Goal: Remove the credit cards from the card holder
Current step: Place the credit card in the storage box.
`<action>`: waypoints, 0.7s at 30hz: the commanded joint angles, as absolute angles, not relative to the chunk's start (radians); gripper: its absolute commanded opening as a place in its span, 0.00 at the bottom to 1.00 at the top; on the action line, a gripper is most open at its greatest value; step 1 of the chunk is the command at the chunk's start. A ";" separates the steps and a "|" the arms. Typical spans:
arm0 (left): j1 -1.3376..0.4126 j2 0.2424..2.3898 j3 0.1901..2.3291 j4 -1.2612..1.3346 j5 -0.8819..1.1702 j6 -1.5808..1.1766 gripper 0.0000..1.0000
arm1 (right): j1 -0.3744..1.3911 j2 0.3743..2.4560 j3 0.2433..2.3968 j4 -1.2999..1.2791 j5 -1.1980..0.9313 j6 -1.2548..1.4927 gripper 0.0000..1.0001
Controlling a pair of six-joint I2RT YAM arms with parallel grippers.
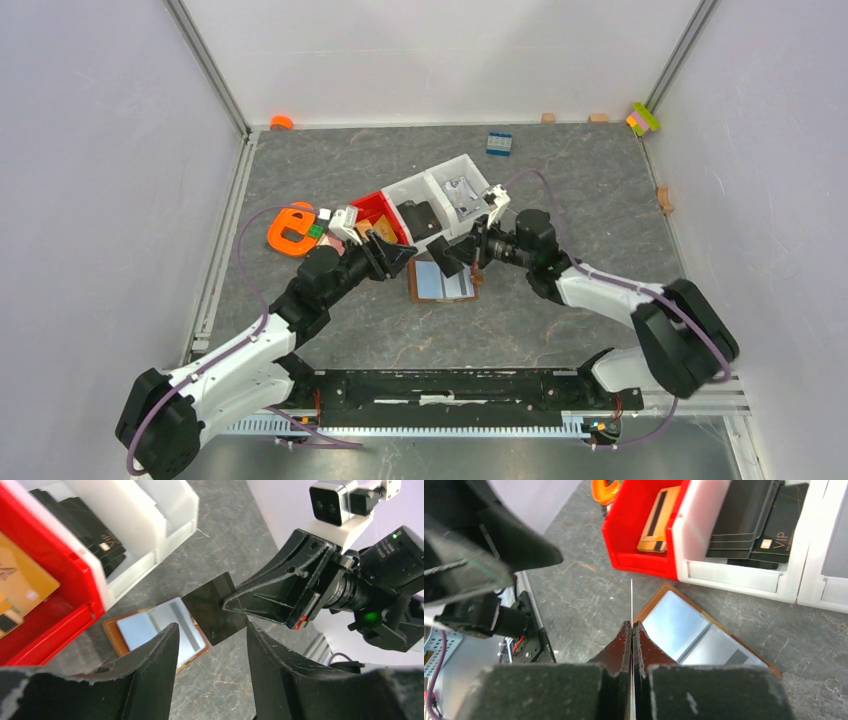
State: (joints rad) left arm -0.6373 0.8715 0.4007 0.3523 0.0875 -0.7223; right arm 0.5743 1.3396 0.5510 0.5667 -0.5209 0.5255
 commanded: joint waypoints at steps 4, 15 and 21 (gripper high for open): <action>-0.640 0.845 0.415 0.281 -0.031 -0.663 0.59 | 0.578 1.585 0.872 0.353 -0.487 0.484 0.00; -0.641 0.846 0.420 0.276 -0.022 -0.664 0.60 | 0.576 1.864 1.213 0.226 -0.351 0.443 0.00; -0.640 0.843 0.420 0.276 -0.018 -0.666 0.60 | 0.578 1.973 1.321 0.226 -0.327 0.471 0.01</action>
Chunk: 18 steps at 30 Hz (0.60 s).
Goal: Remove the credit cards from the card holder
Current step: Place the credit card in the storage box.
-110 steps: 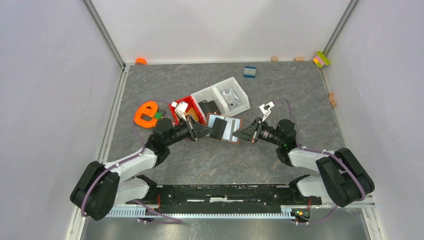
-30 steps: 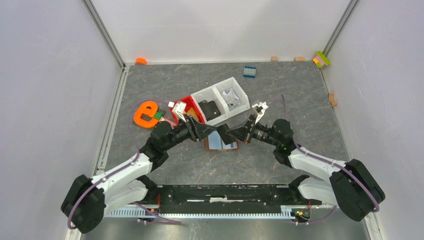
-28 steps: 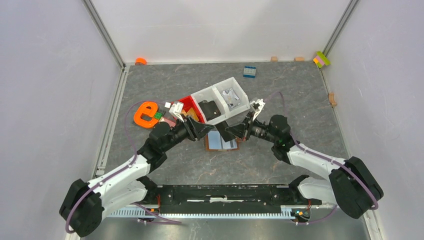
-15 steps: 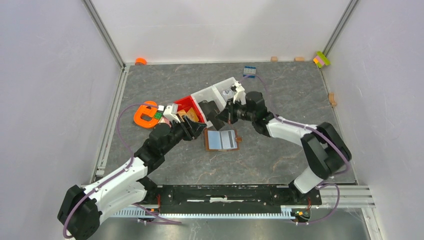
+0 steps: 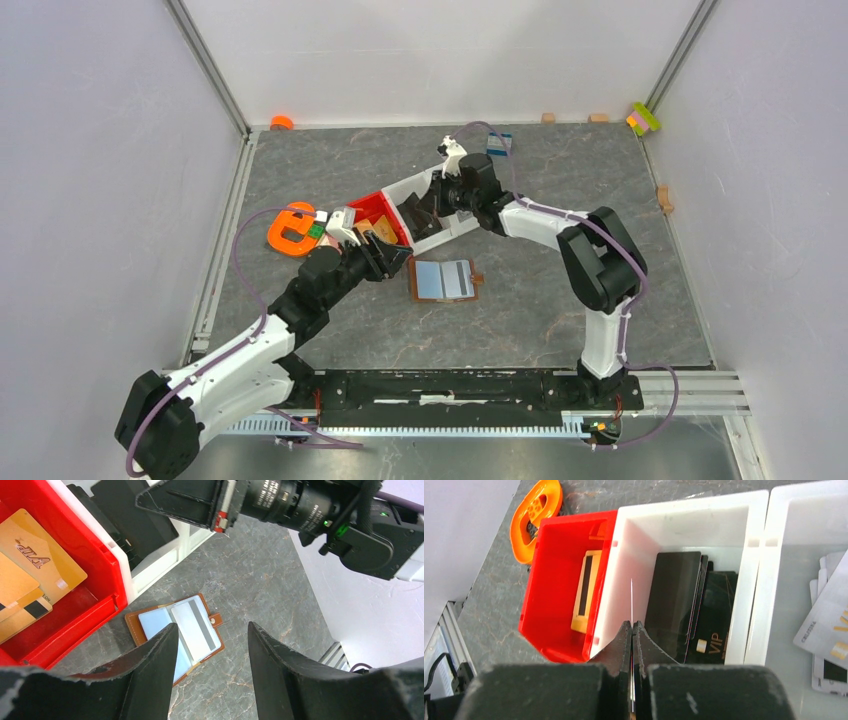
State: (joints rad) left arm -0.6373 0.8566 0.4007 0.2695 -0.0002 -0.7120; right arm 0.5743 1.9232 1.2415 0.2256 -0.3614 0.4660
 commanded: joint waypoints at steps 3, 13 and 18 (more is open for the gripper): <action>-0.640 0.844 0.420 0.275 -0.015 -0.666 0.60 | 0.580 2.027 1.356 0.226 -0.332 0.485 0.01; -0.640 0.848 0.422 0.275 -0.012 -0.667 0.60 | 0.583 2.126 1.469 0.185 -0.282 0.481 0.21; -0.640 0.852 0.422 0.276 -0.011 -0.666 0.61 | 0.584 2.094 1.486 0.122 -0.204 0.443 0.35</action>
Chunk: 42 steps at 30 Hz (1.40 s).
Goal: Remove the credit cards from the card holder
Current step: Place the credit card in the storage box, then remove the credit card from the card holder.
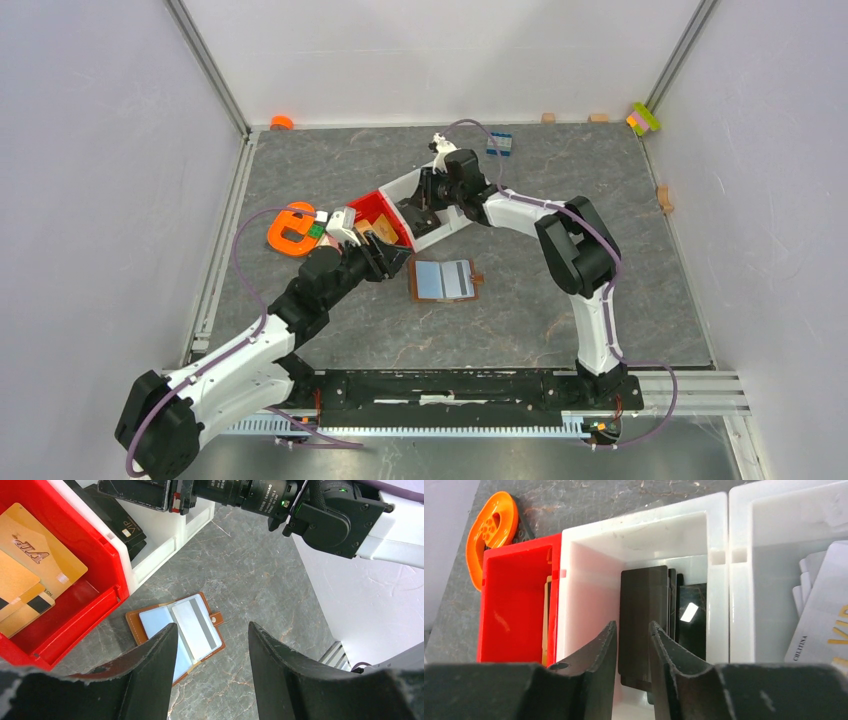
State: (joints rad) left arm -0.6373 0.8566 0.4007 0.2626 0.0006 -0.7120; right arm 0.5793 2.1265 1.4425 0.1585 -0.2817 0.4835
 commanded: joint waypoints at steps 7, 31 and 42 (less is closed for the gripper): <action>-0.640 0.863 0.425 0.276 -0.006 -0.664 0.61 | 0.583 1.951 1.427 0.059 -0.140 0.377 0.36; -0.640 1.174 0.623 0.007 0.026 -0.593 0.66 | 0.642 1.452 0.693 0.043 0.137 0.426 0.69; -0.683 1.400 0.792 -0.161 0.104 -0.550 0.66 | 0.643 1.473 0.673 0.067 0.091 0.428 0.57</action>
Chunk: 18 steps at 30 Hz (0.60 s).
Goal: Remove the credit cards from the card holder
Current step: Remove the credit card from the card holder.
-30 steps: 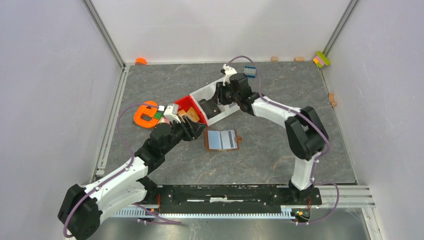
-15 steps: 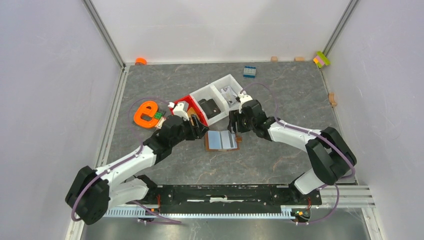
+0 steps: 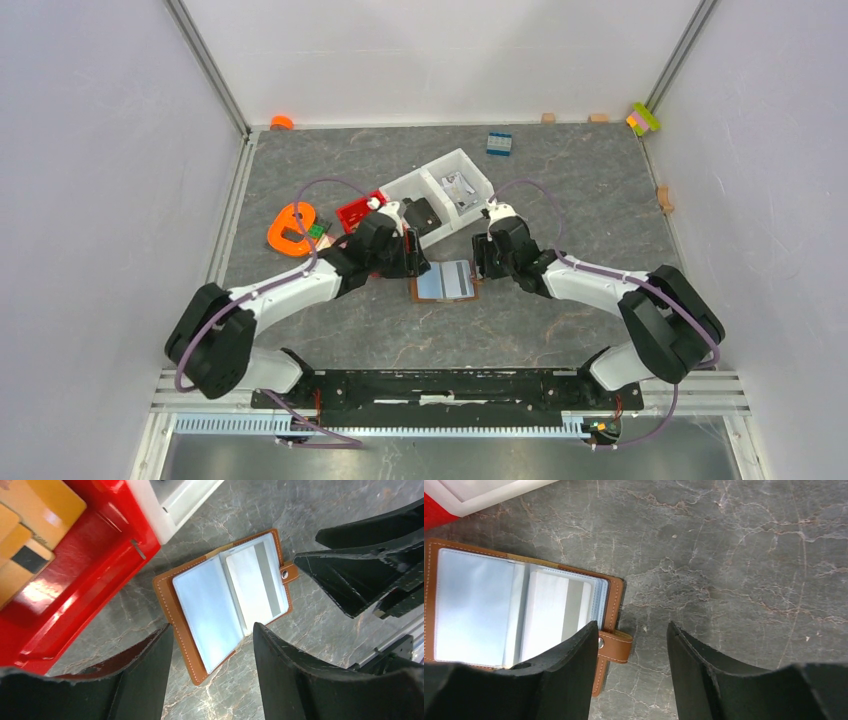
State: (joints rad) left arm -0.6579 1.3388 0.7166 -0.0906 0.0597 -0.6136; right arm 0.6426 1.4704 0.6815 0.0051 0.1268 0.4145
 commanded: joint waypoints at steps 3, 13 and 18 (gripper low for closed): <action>-0.710 1.459 0.838 -0.204 0.098 -0.531 0.66 | 0.643 1.518 0.687 0.068 0.052 0.439 0.54; -0.752 1.659 0.957 -0.288 0.122 -0.503 0.61 | 0.642 1.594 0.674 0.155 -0.131 0.477 0.47; -0.753 1.711 0.979 -0.271 0.169 -0.499 0.59 | 0.643 1.612 0.658 0.228 -0.268 0.507 0.39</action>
State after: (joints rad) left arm -0.7464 1.6650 0.9440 -0.2756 0.1108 -0.5499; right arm 0.6338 1.5887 0.6777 0.1513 -0.1112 0.4667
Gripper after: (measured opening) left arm 0.600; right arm 0.413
